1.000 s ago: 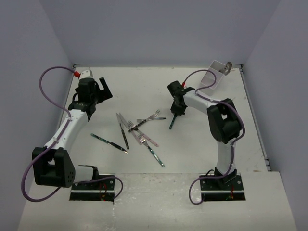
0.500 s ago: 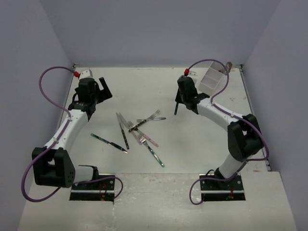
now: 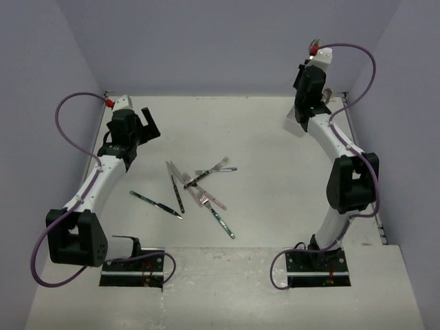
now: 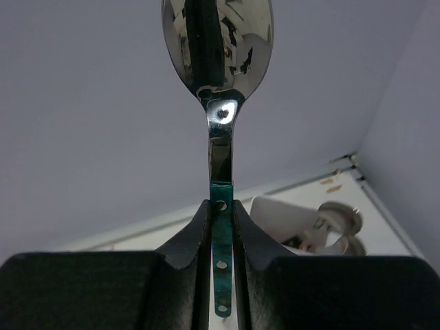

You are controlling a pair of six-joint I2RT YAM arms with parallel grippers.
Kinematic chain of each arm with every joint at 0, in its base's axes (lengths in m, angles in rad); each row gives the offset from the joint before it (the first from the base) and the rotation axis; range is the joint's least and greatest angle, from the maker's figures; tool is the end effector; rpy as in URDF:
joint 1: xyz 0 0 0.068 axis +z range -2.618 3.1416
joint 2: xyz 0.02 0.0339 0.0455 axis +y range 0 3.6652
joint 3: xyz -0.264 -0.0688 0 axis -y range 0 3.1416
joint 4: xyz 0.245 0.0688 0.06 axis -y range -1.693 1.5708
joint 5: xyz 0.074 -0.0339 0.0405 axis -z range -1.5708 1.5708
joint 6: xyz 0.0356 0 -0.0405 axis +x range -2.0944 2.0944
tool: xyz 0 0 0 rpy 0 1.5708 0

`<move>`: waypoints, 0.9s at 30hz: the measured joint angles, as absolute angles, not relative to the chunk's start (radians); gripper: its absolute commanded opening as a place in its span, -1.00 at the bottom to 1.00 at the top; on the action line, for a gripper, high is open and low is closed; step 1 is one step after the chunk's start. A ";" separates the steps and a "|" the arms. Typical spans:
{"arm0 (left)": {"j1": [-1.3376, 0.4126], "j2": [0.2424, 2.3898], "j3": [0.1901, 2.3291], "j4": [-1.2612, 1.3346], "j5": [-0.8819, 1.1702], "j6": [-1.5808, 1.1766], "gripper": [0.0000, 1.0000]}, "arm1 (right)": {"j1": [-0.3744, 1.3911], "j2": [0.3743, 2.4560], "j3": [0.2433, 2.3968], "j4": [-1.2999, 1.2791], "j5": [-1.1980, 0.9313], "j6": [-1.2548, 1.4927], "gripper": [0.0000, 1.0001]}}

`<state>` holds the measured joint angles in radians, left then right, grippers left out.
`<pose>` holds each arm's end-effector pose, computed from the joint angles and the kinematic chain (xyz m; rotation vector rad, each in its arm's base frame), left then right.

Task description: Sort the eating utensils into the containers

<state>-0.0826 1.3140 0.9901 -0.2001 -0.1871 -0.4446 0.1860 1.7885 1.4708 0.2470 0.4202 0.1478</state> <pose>0.2982 -0.0180 0.2932 -0.4862 2.0297 -0.1246 0.4299 0.0661 0.3442 0.2881 1.6105 -0.0891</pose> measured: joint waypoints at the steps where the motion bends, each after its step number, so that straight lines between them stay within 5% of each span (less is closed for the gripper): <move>1: -0.083 1.317 0.993 -0.197 -0.188 -0.442 1.00 | 0.166 1.819 1.518 0.281 0.441 0.117 -1.00; 10: -0.083 1.426 1.084 -0.198 -0.195 -0.426 1.00 | 0.097 2.117 1.827 0.404 0.587 -0.031 -1.00; 27: -0.083 1.463 1.096 -0.212 -0.204 -0.426 1.00 | 0.045 2.252 1.775 0.419 0.571 0.007 -0.74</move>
<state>-0.0826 1.4628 1.0962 -0.2115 -0.2039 -0.4263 0.0448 2.2524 1.7748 0.4194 0.5709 0.0071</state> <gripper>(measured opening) 0.999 0.135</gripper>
